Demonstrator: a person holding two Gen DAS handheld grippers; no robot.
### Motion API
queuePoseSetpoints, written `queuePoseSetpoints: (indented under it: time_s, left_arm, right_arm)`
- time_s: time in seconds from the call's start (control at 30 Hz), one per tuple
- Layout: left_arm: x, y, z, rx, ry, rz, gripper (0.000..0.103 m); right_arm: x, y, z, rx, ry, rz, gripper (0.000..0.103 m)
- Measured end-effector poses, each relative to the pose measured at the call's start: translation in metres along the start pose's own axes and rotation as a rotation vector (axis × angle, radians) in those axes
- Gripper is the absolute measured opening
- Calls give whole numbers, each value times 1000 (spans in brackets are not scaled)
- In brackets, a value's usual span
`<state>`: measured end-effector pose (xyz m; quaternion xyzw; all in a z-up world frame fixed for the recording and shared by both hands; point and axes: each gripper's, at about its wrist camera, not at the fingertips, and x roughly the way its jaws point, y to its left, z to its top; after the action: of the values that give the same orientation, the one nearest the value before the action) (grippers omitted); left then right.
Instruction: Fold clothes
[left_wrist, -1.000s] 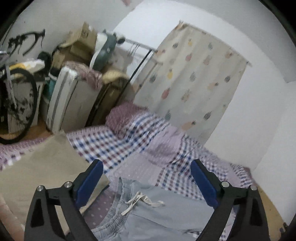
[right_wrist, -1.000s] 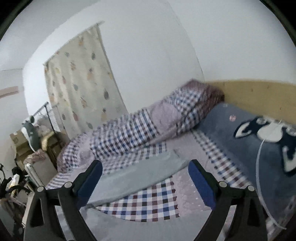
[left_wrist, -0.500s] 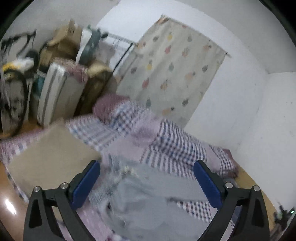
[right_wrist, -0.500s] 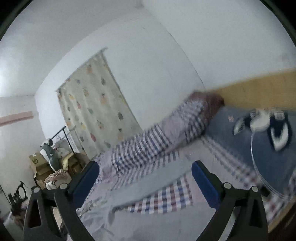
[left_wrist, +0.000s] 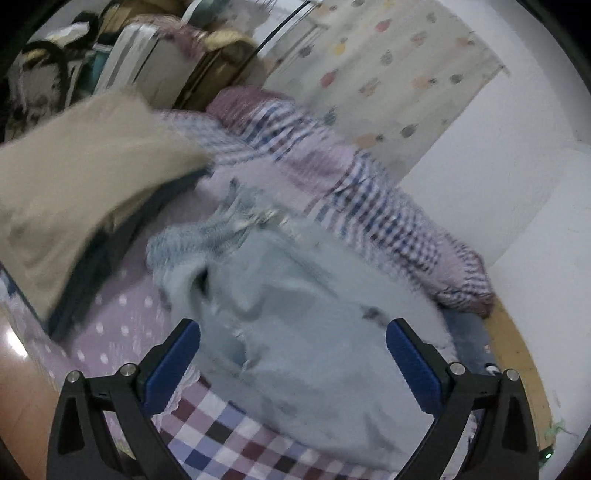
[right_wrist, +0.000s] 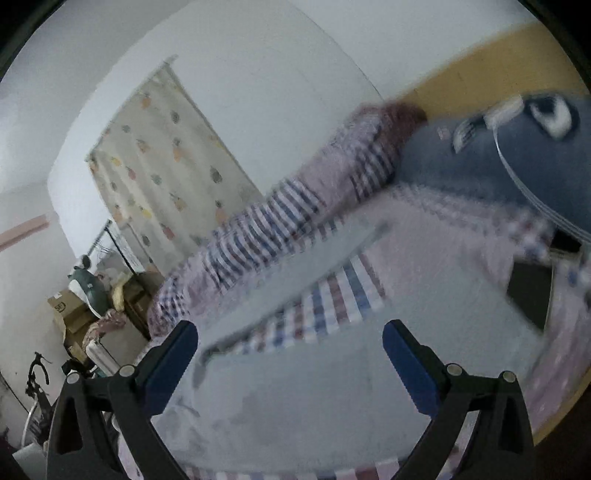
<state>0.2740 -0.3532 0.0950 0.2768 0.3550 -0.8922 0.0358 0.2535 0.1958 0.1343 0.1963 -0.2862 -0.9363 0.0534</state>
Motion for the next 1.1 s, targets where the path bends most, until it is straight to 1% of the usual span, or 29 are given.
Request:
queuePoseSetpoints:
  time_s: [0.07, 0.1, 0.13, 0.23, 0.3, 0.33, 0.4, 0.53, 0.6, 0.7, 0.77, 0.83, 0.93, 1.0, 1.1]
  left_arm:
    - [15, 11, -6, -25, 15, 26, 102]
    - [21, 17, -9, -35, 16, 38, 102]
    - [24, 23, -11, -52, 10, 25, 102]
    - [32, 43, -18, -108, -8, -21, 102]
    - [39, 57, -20, -171, -2, -90, 101]
    - [40, 62, -23, -196, 1, -105, 101]
    - [46, 66, -23, -219, 9, -112, 101]
    - [56, 69, -21, -228, 27, -108, 101]
    - [59, 70, -20, -231, 27, -107, 99]
    - [67, 73, -17, -239, 23, -88, 94]
    - [71, 75, -16, -243, 19, -74, 88]
    - [73, 73, -16, -236, 15, -63, 85]
    - [78, 69, -13, -222, 14, -57, 84]
    - [83, 69, -11, -222, 7, -51, 84]
    - [87, 74, -9, -241, 3, -45, 83]
  right_arm:
    - [13, -10, -4, 27, 62, -13, 103]
    - [14, -12, -3, 32, 51, -7, 103]
    - [15, -15, -2, 34, 44, -5, 103]
    - [21, -21, -3, 46, 60, -7, 103]
    - [26, -26, -4, 62, 79, -2, 103]
    - [28, -29, -4, 66, 82, -4, 103]
    - [30, -31, -3, 74, 88, -7, 103]
    - [29, -33, -3, 94, 84, -19, 103]
    - [29, -35, -4, 98, 91, -36, 103]
    - [28, -41, -3, 97, 94, -70, 103]
    - [21, -48, 0, 111, 80, -91, 103]
    - [8, -66, 2, 175, 37, -116, 103]
    - [-13, -108, 3, 363, -19, -123, 103]
    - [-24, -135, 0, 486, -42, -110, 103]
    - [-43, -163, -5, 586, -89, -133, 103]
